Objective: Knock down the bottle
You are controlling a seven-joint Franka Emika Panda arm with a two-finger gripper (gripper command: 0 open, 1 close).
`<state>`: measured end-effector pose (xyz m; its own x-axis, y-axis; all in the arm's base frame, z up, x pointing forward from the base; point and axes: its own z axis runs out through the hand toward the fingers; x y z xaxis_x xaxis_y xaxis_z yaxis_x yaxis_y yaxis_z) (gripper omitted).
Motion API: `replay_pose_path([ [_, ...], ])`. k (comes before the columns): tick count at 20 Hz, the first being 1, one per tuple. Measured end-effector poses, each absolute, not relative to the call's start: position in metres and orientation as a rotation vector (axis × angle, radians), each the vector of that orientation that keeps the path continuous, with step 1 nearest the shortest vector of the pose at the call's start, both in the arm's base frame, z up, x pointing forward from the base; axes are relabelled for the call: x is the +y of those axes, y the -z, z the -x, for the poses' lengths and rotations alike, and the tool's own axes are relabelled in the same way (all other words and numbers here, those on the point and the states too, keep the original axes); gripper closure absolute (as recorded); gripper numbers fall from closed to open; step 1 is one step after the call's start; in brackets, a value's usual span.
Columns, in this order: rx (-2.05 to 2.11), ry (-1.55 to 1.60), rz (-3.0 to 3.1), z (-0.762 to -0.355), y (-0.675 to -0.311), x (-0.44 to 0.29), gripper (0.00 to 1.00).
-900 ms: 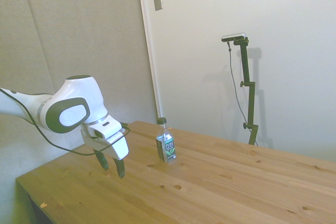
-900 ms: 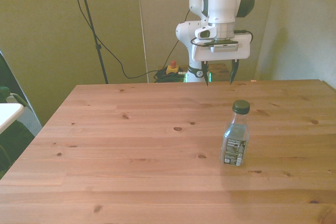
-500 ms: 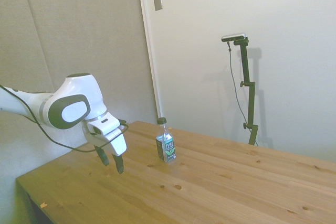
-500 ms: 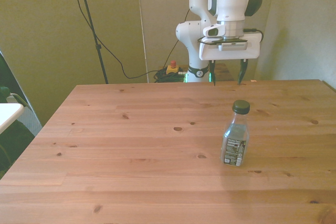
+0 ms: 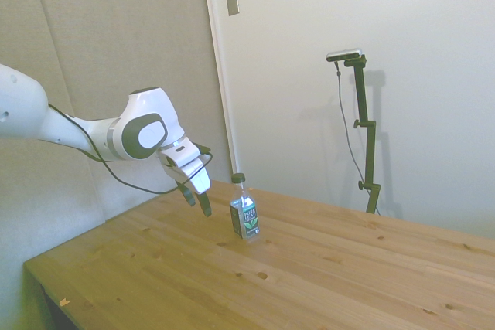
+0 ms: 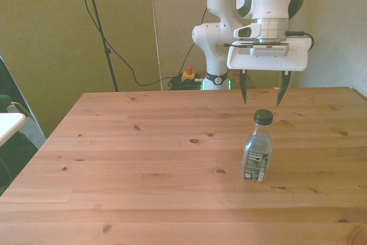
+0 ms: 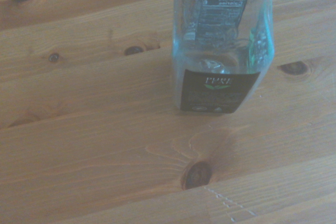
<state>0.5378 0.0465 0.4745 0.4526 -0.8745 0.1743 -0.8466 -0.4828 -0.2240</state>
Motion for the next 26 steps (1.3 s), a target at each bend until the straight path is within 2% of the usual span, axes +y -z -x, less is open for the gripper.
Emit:
replay_pose_path([
  [1,1.535,0.415,2.594,-0.538,-0.475,0.050,1.00],
  [11,1.665,0.457,2.533,-0.586,-0.462,0.051,1.00],
  [26,1.739,0.515,2.445,-0.600,-0.466,0.037,1.00],
])
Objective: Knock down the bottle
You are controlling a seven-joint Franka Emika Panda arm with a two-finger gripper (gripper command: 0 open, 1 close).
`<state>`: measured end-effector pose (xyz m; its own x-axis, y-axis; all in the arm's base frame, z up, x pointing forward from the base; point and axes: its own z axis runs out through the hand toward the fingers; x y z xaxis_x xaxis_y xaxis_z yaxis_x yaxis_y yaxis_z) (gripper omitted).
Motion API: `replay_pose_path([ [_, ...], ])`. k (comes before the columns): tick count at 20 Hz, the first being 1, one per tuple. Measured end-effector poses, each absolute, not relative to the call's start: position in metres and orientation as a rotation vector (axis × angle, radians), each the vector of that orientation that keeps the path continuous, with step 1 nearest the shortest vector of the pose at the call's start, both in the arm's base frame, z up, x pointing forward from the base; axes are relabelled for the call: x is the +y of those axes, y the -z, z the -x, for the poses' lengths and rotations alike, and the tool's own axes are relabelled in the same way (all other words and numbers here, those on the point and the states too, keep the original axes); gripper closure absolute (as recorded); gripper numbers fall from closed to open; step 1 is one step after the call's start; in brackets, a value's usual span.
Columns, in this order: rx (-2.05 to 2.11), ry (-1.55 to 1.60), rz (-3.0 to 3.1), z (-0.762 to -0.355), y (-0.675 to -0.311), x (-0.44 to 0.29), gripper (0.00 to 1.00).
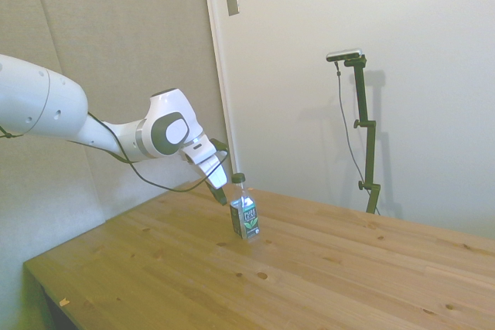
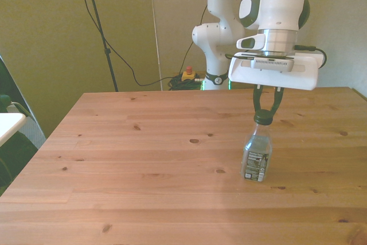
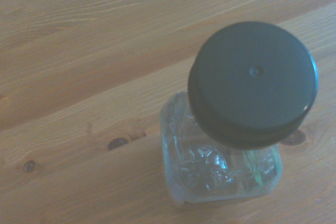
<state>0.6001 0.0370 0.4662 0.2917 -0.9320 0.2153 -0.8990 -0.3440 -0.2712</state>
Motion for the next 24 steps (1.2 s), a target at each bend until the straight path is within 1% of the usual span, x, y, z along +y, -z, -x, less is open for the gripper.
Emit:
replay_pose_path([
  [5,1.764,0.554,2.411,-0.611,-0.473,0.031,1.00],
  [11,1.818,0.609,2.327,-0.643,-0.487,0.013,1.00],
  [18,1.843,0.649,2.280,-0.701,-0.470,0.009,1.00],
  [24,1.796,0.712,2.231,-0.719,-0.467,0.010,1.00],
])
